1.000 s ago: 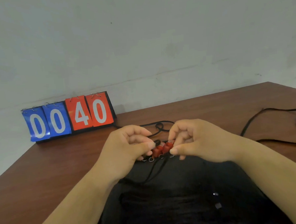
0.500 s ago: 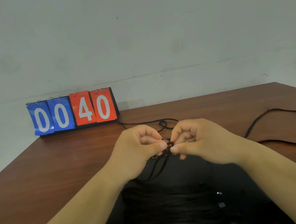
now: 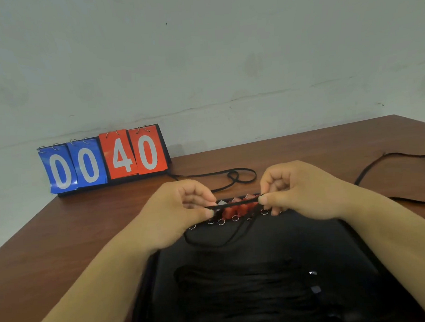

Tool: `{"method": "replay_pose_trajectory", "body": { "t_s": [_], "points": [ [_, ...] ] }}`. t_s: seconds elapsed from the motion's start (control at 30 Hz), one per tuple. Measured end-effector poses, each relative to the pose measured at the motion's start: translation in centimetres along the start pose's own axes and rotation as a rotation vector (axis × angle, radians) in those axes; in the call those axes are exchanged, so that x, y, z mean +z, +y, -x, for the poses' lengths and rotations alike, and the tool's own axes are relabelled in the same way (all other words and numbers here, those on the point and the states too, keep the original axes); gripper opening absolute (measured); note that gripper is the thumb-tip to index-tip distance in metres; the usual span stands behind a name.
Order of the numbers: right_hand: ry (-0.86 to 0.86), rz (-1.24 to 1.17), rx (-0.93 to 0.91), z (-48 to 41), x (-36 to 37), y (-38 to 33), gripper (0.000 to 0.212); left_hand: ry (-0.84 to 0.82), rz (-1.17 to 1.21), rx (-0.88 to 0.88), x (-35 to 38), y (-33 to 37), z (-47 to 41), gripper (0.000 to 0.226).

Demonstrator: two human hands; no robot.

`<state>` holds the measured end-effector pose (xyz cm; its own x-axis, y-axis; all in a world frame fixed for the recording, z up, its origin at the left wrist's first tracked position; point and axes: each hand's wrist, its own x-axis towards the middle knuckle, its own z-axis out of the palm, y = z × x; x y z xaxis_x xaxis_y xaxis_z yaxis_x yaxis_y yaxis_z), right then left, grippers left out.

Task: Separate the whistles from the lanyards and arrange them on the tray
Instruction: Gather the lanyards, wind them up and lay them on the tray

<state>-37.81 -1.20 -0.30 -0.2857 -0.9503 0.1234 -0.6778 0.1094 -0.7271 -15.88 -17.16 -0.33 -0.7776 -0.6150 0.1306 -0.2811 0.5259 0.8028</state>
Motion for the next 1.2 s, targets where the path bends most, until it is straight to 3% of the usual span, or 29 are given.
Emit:
{"method": "replay_pose_trajectory", "body": {
  "t_s": [0.23,0.6,0.83,1.07,1.2],
  "points": [
    [-0.14,0.091,0.131,-0.4,-0.5,1.3,0.01,-0.149,-0.236,-0.062,-3.0,-1.8,-0.3,0.016],
    [-0.371,0.252,0.123,-0.4,0.4,1.5,0.009,-0.486,-0.426,-0.088,-3.2,-2.4,-0.1,0.01],
    [-0.387,0.365,0.107,-0.1,0.3,1.2,0.007,-0.516,-0.475,-0.087,-2.9,-2.7,0.0,0.008],
    [-0.291,0.41,0.055,-0.2,0.2,1.1,0.007,-0.357,-0.533,-0.018,-1.9,-2.5,-0.1,0.014],
    [-0.32,0.399,0.017,-0.3,0.9,1.1,0.009,-0.38,-0.5,0.019,-0.7,-2.2,0.1,0.011]
  ]
}}
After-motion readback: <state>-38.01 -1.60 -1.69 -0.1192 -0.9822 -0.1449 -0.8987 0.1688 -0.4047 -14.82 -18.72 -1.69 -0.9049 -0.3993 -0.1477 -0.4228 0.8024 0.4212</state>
